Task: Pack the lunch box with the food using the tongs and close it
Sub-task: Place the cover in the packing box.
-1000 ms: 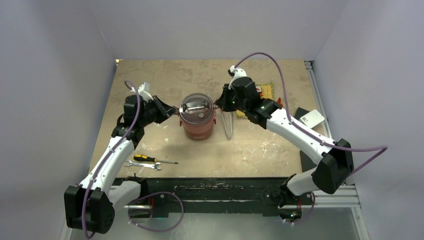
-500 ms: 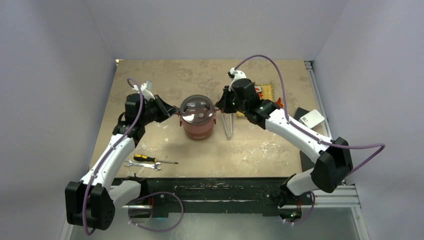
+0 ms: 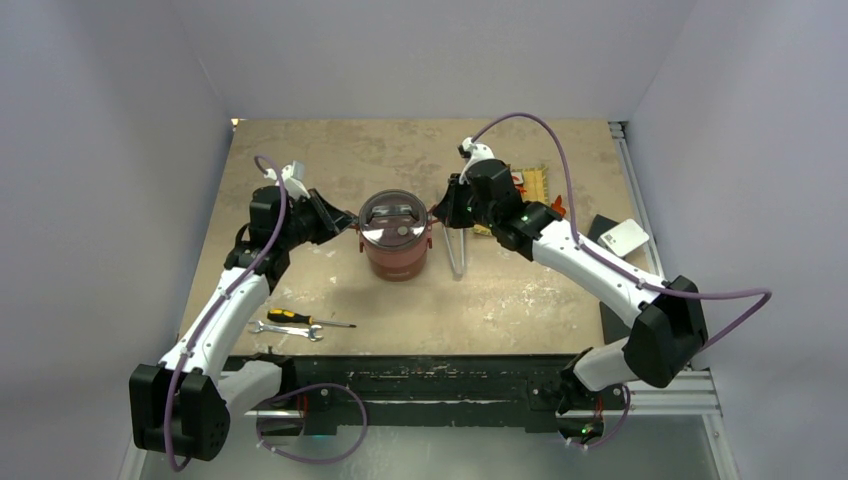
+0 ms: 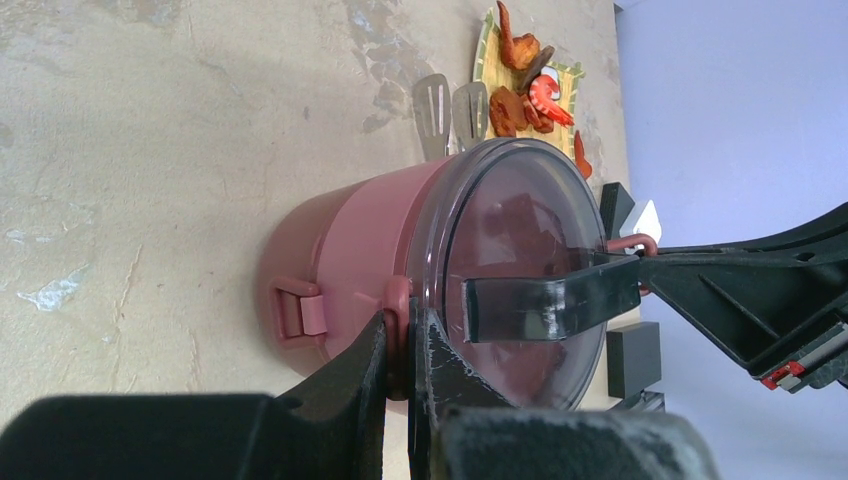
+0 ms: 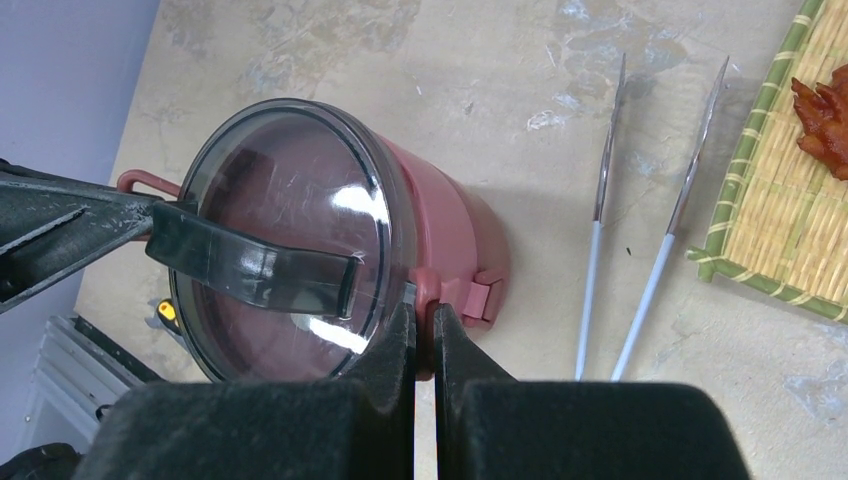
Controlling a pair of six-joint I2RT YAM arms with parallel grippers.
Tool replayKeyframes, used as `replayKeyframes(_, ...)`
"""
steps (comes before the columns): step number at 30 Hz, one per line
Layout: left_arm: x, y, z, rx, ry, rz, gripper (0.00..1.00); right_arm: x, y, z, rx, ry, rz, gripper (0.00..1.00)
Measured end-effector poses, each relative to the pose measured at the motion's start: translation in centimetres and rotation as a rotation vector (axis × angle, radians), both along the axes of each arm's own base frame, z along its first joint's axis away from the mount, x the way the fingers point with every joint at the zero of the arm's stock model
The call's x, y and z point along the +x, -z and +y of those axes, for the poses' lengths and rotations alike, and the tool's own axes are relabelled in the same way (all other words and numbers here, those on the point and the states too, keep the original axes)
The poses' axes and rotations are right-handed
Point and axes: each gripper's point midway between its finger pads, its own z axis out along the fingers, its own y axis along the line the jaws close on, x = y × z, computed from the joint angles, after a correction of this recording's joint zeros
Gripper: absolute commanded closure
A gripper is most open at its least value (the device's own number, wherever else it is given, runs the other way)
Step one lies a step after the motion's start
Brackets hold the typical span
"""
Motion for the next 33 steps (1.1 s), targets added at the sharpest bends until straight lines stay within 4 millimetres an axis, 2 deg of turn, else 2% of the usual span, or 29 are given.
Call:
replayKeyframes(23,0.1,0.3,0.2,0.041,0.008,-0.014,1.00,-0.5,0.9,-0.5,-0.001,0.013,0.020,1.00)
replayKeyframes(27,0.3,0.4,0.3,0.054,0.011,-0.023,1.00,-0.8,2.3,-1.0,-0.015,0.030,0.050,0.91)
replayKeyframes(29,0.4,0.4,0.3,0.060,0.015,-0.029,0.91,-0.9,2.5,-1.0,-0.012,0.037,0.057,0.86)
replayKeyframes(33,0.5,0.5,0.6,0.090,0.011,-0.034,0.68,-1.1,2.7,-1.1,-0.018,0.038,0.067,0.66)
